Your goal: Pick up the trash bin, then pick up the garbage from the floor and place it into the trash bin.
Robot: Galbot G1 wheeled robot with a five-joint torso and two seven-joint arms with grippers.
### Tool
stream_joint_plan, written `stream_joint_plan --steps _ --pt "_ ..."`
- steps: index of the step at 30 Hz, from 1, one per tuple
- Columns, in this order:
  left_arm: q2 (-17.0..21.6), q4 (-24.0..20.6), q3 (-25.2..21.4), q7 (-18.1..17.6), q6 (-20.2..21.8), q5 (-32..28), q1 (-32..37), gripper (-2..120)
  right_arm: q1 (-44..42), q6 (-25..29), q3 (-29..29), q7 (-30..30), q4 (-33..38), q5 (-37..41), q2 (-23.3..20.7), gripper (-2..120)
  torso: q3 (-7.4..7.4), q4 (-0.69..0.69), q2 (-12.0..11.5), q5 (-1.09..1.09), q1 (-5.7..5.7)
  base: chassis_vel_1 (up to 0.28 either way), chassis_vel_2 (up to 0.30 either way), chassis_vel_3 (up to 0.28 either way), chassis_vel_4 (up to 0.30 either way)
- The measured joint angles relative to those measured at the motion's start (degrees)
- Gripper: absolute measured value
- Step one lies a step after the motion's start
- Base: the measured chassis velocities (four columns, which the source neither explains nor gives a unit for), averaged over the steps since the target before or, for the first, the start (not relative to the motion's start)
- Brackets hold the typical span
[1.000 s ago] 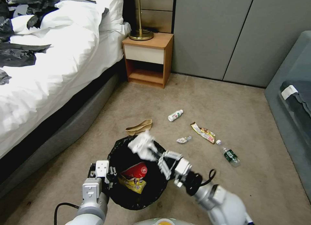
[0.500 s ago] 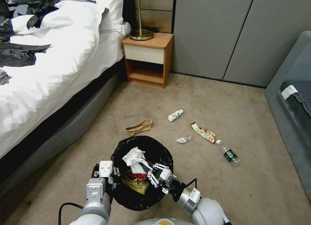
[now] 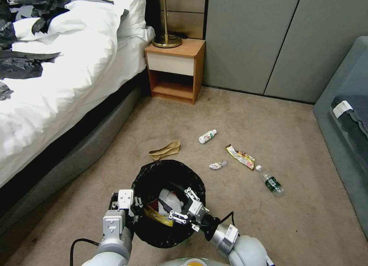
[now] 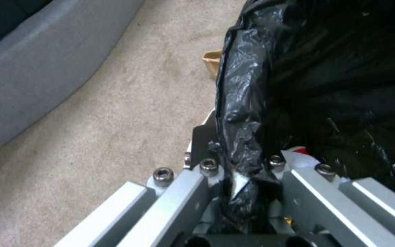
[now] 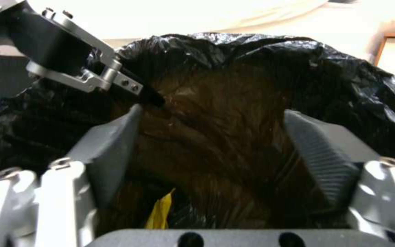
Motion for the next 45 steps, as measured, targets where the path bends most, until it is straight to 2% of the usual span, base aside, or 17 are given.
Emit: stream_joint_plan --steps 1,2,5,10,14,17,19,21,22,25,31,34,38,45 --pt "0.0 0.0 0.0 0.0 0.0 0.0 0.0 0 0.0 0.0 0.0 0.0 0.0 0.0 0.0 83 0.0 0.0 0.0 0.0 0.0 0.0 0.0 0.0 0.0" --pt "0.0 0.0 0.0 0.0 0.0 0.1 0.0 0 -0.5 0.1 0.3 0.0 0.5 -0.1 -0.3 89 0.0 0.0 0.0 0.0 0.0 0.0 0.0 0.0 0.0" --pt "0.0 -0.1 0.1 0.0 0.0 0.2 0.2 0 -1.3 0.4 1.0 -0.2 1.5 -0.3 -0.9 98 0.0 0.0 0.0 0.0 0.0 0.0 0.0 0.0 0.0" --pt "0.0 -0.3 0.1 0.0 0.0 0.3 0.3 0 -2.6 1.0 1.8 -0.2 3.9 -0.3 -1.7 100 0.0 0.0 0.0 0.01 0.0 0.0 0.0 0.0 0.0" --pt "0.0 -0.3 0.0 0.1 -0.1 0.4 0.4 0 -4.9 2.1 3.4 1.9 9.3 -0.3 -2.0 100 0.0 0.01 0.0 0.01 0.0 0.0 0.0 0.0 0.0" --pt "0.2 0.1 -0.4 0.1 -0.3 0.5 0.3 0 -8.0 1.8 5.8 9.5 17.6 -0.7 -1.2 100 0.0 0.0 0.0 0.0 0.0 0.0 0.0 0.0 0.0" --pt "0.2 0.3 -0.5 0.2 -0.4 0.5 0.2 0 -8.8 1.5 6.6 11.9 19.3 -1.1 -0.7 100 0.0 0.0 0.0 -0.01 0.0 0.0 0.0 0.0 0.0" --pt "0.2 0.5 -0.8 0.4 -1.0 0.2 0.0 0 -11.2 1.2 8.7 20.0 22.9 -2.2 1.6 100 0.0 0.0 0.0 -0.01 0.0 0.0 0.0 0.0 0.0" --pt "0.2 0.5 -0.8 0.4 -1.0 0.2 0.0 0 -11.2 1.2 8.7 20.0 22.9 -2.2 1.6 100 0.0 0.0 0.0 -0.01 0.0 0.0 0.0 0.0 0.0" --pt "0.4 0.6 -1.4 0.9 -1.5 -0.1 -0.2 0 -15.3 1.4 12.1 28.7 25.7 -2.4 4.4 100 0.0 -0.01 0.0 0.0 0.0 0.0 0.0 0.0 0.0" --pt "0.5 0.6 -1.9 1.7 -2.1 -0.2 -0.5 0 -19.4 2.6 16.0 33.0 25.3 -2.0 7.0 100 0.0 0.0 0.0 -0.01 0.0 0.0 0.0 0.0 0.0" --pt "0.5 1.0 -1.9 1.7 -2.7 -0.2 -0.8 0 -20.8 5.0 18.0 34.8 21.2 -1.4 8.2 100 0.0 0.0 0.0 0.0 0.0 0.0 0.0 0.0 0.0" --pt "0.5 1.1 -1.9 1.7 -2.9 -0.2 -0.9 0 -20.6 6.4 18.6 36.1 17.5 -0.9 9.1 100 0.0 0.0 0.0 0.01 0.0 0.0 0.0 0.0 0.0" --pt "0.5 1.1 -1.9 1.7 -2.9 -0.3 -0.9 0 -19.9 6.8 18.9 37.0 15.6 -0.7 9.6 100 0.0 0.0 0.0 0.0 0.0 0.0 0.0 0.0 0.0"
